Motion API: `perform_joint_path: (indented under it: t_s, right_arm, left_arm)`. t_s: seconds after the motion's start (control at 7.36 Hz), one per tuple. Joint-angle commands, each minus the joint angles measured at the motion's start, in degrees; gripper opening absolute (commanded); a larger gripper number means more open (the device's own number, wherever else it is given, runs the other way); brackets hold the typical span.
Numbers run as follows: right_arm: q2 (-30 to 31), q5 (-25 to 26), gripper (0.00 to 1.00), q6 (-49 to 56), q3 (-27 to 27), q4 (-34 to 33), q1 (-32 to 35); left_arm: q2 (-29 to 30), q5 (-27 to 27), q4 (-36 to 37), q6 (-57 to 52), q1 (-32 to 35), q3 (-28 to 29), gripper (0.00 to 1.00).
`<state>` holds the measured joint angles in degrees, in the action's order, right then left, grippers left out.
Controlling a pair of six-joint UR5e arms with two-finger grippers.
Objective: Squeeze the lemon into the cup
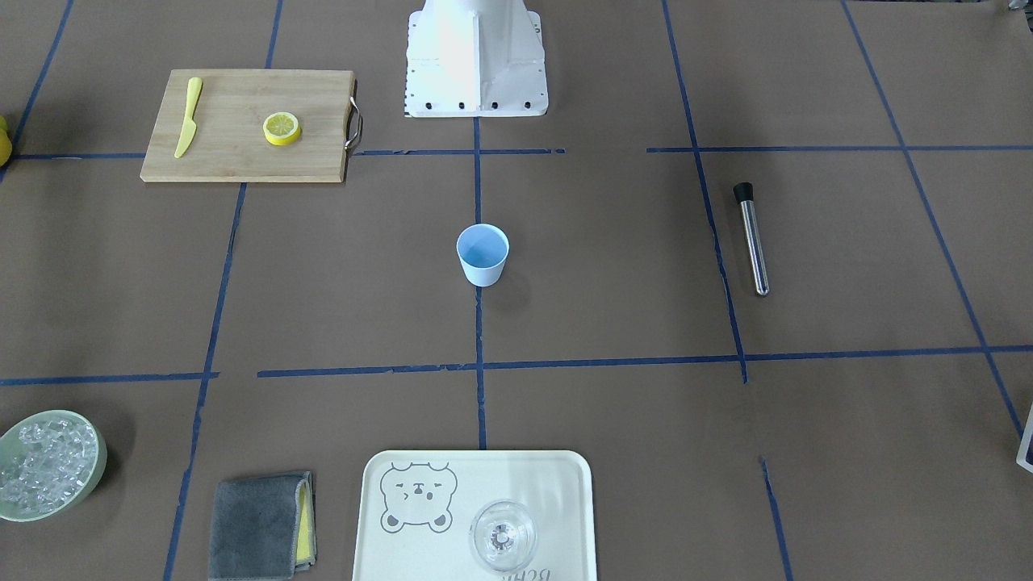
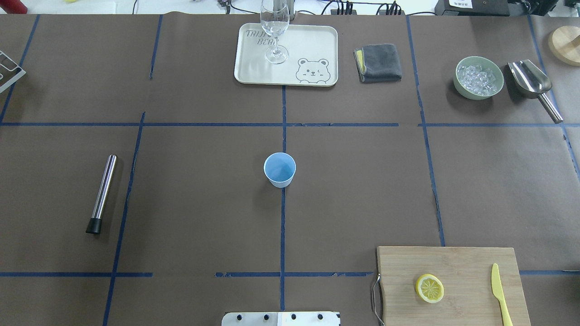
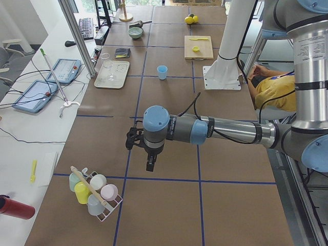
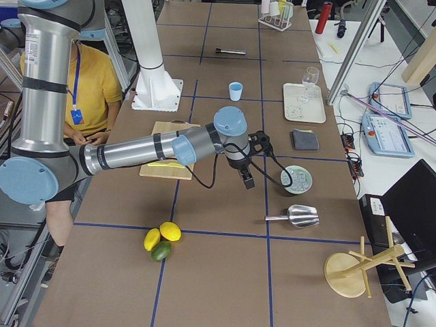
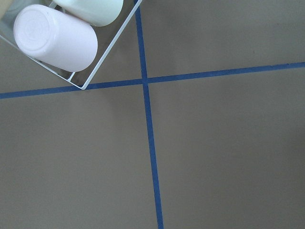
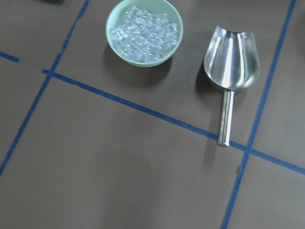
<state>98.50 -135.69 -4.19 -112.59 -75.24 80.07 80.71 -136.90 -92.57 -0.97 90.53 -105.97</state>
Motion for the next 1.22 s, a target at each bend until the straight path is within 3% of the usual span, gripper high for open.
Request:
perform_joint_path:
  t_s: [0.0,0.14,0.41,0.68,1.09]
  right_arm:
    - [0.1,0.6,1.00,-17.8,-5.0,7.0,-11.9]
    - [0.5,2.9,1.00,-26.7,-9.1,7.2,-17.4]
    - [1.2,14.7,1.00,-45.4,-15.2,7.2,-33.4]
    - [1.1,33.1,1.00,-59.8,-16.7,7.2,-52.3]
    - [1.4,50.2,1.00,-72.2,-16.4,7.0,-71.0]
  left_arm:
    - [0.1,0.0,-0.9,0.0,0.0,0.1,1.00]
    - [0.1,0.0,-0.9,0.0,0.0,0.1,1.00]
    - [0.0,0.0,-0.9,0.0,0.0,0.1,1.00]
    - [-0.1,0.1,-0.9,0.0,0.0,0.1,1.00]
    - [-0.1,0.1,-0.9,0.0,0.0,0.1,1.00]
